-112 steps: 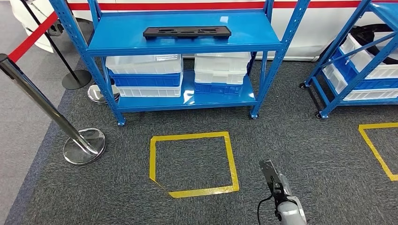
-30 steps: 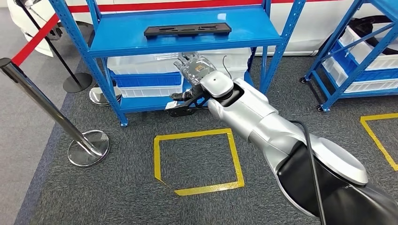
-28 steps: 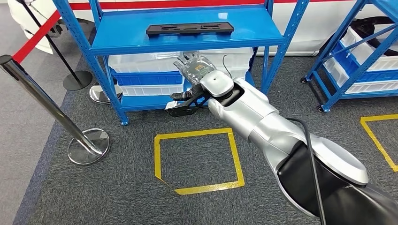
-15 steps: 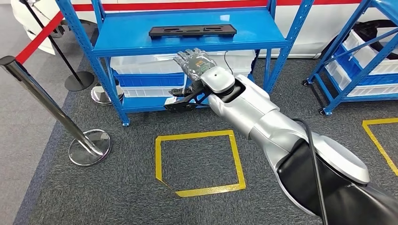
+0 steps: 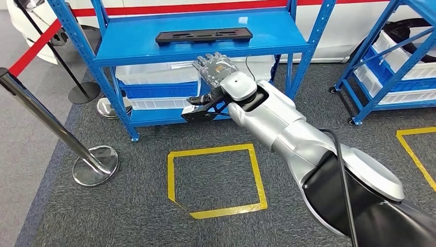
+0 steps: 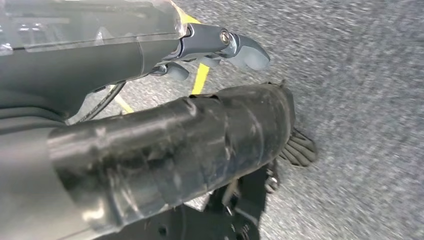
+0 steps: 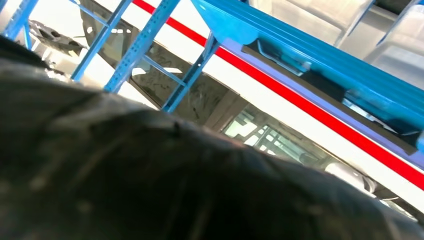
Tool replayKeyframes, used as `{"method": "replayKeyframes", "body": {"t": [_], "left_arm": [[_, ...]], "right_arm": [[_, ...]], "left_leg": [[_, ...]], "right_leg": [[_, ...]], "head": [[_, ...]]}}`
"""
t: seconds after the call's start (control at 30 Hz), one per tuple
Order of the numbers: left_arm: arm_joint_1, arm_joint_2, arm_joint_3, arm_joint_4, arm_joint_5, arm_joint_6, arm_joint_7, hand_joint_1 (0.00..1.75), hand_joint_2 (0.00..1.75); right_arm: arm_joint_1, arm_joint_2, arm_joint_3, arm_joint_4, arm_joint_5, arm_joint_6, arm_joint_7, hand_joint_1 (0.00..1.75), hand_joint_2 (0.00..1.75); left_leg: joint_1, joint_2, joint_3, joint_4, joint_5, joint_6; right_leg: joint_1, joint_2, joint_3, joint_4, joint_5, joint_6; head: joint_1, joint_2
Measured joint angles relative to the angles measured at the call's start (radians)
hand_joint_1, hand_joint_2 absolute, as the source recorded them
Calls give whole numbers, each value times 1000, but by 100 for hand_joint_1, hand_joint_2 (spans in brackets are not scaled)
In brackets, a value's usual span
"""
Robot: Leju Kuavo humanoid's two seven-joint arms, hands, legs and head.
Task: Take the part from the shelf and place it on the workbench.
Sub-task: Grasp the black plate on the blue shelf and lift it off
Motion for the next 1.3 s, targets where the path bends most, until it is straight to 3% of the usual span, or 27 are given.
{"method": "replayKeyframes", "body": {"t": [0.13,0.33,0.37,0.43,0.5,0.57,0.7,0.73,0.83,0.87,0.93,1.03,1.1,1.17,1.2,1.27,1.3], "left_arm": [[-1,-1,5,0,-3,0,-12,0,0],[0,-2,5,0,-3,0,-13,0,0],[0,-2,6,0,-4,0,-13,0,0],[0,-4,6,0,-8,2,-15,0,0],[0,-8,7,0,-17,7,-15,0,0],[-1,-13,7,1,-21,10,-14,0,0],[-3,-15,7,2,-39,12,-11,0,0],[-3,-16,7,2,-46,14,-8,0,0],[-3,-17,7,2,-53,19,-5,0,0],[-3,-17,7,2,-54,19,-5,0,0],[-2,-16,6,2,-56,18,-6,0,0],[0,-17,6,2,-57,14,-9,0,0],[-2,-17,6,2,-57,13,-10,0,0],[-3,-17,6,2,-56,13,-11,0,0],[-3,-19,6,2,-56,13,-11,0,0],[-1,-22,6,2,-54,12,-11,0,0],[-1,-24,6,2,-54,12,-11,0,0]], "right_arm": [[-1,-2,-1,2,3,1,0,0,0],[-2,-2,-1,2,5,1,0,0,0],[-3,-2,-1,3,6,1,-1,0,0],[-2,-2,-2,4,11,4,-2,0,0],[1,-5,-3,8,14,7,-3,0,0],[1,-8,-3,9,15,9,-3,0,0],[-3,-9,-5,10,17,10,-4,0,0],[-5,-9,-5,10,17,10,-4,0,0],[-3,-7,-7,11,20,10,-4,0,0],[1,-7,-7,11,20,10,-4,0,0],[7,-7,-7,12,23,10,-4,0,0],[9,-7,-7,12,28,11,-4,0,0],[9,-8,-7,12,30,11,-4,0,0],[9,-8,-7,13,30,11,-4,0,0],[10,-8,-7,13,30,12,-4,0,0],[9,-10,-8,13,30,12,-4,0,0],[10,-11,-8,13,30,12,-4,0,0]], "left_leg": [[-1,-3,17,-19,-9,23],[1,-4,24,-21,-9,28],[2,-4,29,-22,-10,31],[3,-3,40,-25,-15,38],[2,-5,63,-25,-36,36],[2,-7,84,-26,-54,24],[2,-5,86,-2,-65,5],[3,-4,71,31,-82,3],[4,-4,-20,188,-148,-6],[4,-4,-46,225,-158,-8],[5,-3,-64,223,-134,-12],[7,-2,-12,63,-33,-16],[4,-1,10,-5,-19,-6],[1,-2,10,-9,-21,10],[4,-2,13,-11,-8,17],[8,-1,15,-15,-1,28],[8,-1,15,-16,1,31]], "right_leg": [[4,1,9,7,1,19],[2,1,9,13,-4,23],[1,0,3,28,-12,26],[-5,0,-72,150,-60,39],[-4,0,-107,131,-14,32],[6,1,-69,1,67,12],[5,-1,-38,-23,66,-9],[2,-1,-30,-29,66,-13],[1,-1,-23,-33,63,-21],[2,-1,-22,-32,61,-22],[1,0,-22,-27,57,-22],[-1,2,-22,-12,45,-15],[1,1,-29,0,40,-5],[4,0,-36,5,38,5],[4,0,-37,8,35,11],[2,0,-51,46,7,22],[-1,0,-71,92,-21,28]], "head": [[1,0],[0,0],[1,0],[1,0],[0,0],[2,0],[3,0],[3,0],[2,0],[2,0],[1,0],[2,0],[2,0],[2,0],[2,0],[2,0],[3,0]]}}
